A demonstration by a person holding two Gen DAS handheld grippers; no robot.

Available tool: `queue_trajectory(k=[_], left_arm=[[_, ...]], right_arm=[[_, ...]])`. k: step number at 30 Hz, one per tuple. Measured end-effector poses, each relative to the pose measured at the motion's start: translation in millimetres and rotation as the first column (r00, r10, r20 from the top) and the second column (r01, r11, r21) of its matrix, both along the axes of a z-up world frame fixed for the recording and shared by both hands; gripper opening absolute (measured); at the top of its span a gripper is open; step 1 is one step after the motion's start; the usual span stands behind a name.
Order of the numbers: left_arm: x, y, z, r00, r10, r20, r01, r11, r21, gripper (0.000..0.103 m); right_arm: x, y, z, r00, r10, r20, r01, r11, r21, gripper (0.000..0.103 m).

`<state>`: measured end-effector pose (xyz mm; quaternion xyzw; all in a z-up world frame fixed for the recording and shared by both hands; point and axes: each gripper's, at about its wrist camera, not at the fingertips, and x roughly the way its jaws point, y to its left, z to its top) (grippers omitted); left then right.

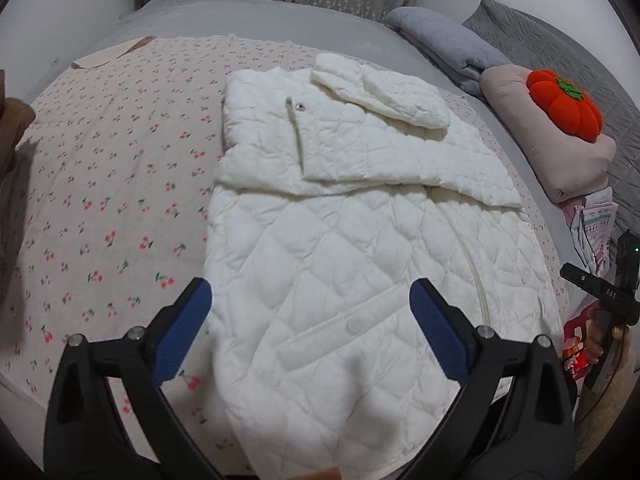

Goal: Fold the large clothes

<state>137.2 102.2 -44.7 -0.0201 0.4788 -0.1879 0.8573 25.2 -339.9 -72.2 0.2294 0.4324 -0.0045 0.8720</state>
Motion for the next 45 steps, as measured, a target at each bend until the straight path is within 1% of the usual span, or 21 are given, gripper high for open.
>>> queue_trajectory(k=[4,9,13,17,20,21,23,25,30,33,35,38,40,42,45], left_arm=[[-16,20,-9,0.999,0.025,-0.040,-0.024,0.999,0.030,0.099],[-33,34,-24,0.994,0.021,-0.110,-0.019,1.000,0.019,0.099],[-43,39,-39,0.988,0.016,-0.154,-0.022,0.999,-0.040,0.099],[-53,42,-58,0.980,0.001,-0.201,-0.023,0.994,-0.103,0.099],[-60,41,-71,0.973,-0.012,-0.231,-0.019,0.991,-0.130,0.099],[-62,40,-74,0.972,-0.017,-0.233,-0.016,0.990,-0.139,0.099],[-67,39,-75,0.979,-0.025,-0.204,-0.004,0.990,-0.139,0.099],[-71,39,-74,0.979,-0.042,-0.197,0.010,0.987,-0.162,0.099],[-77,43,-74,0.973,-0.094,-0.212,0.030,0.958,-0.285,0.099],[-79,49,-78,0.966,-0.119,-0.230,0.027,0.930,-0.367,0.099],[-79,51,-80,0.962,-0.128,-0.241,0.018,0.912,-0.409,0.099],[-80,50,-82,0.958,-0.140,-0.249,0.014,0.894,-0.448,0.099],[-82,49,-82,0.956,-0.156,-0.248,0.023,0.884,-0.466,0.097],[-82,47,-84,0.954,-0.164,-0.250,0.029,0.883,-0.469,0.096],[-82,47,-86,0.954,-0.171,-0.246,0.035,0.880,-0.473,0.094]], right_arm=[[-18,-12,-14,1.000,-0.027,-0.009,0.027,0.999,0.046,0.085],[-40,-24,-29,0.998,-0.057,-0.016,0.058,0.994,0.094,0.085],[-58,-30,-40,0.998,-0.058,-0.016,0.060,0.991,0.120,0.085],[-78,-37,-52,0.999,-0.053,-0.003,0.053,0.981,0.186,0.085],[-89,-40,-59,0.999,-0.047,0.008,0.044,0.972,0.231,0.085],[-91,-41,-61,0.999,-0.043,0.012,0.039,0.969,0.242,0.085],[-95,-41,-63,0.999,-0.036,0.022,0.029,0.965,0.261,0.085],[-97,-40,-65,0.999,-0.028,0.031,0.018,0.959,0.284,0.085],[-100,-43,-70,0.999,-0.013,0.051,-0.007,0.931,0.364,0.085],[-103,-45,-74,0.998,-0.004,0.060,-0.021,0.910,0.413,0.085],[-104,-45,-78,0.998,0.005,0.067,-0.035,0.890,0.455,0.085],[-103,-48,-85,0.997,0.007,0.072,-0.044,0.846,0.531,0.084],[-102,-48,-88,0.997,0.006,0.073,-0.045,0.832,0.553,0.082],[-102,-49,-91,0.997,0.000,0.074,-0.042,0.824,0.565,0.081],[-100,-51,-93,0.997,-0.010,0.081,-0.041,0.795,0.606,0.079]])
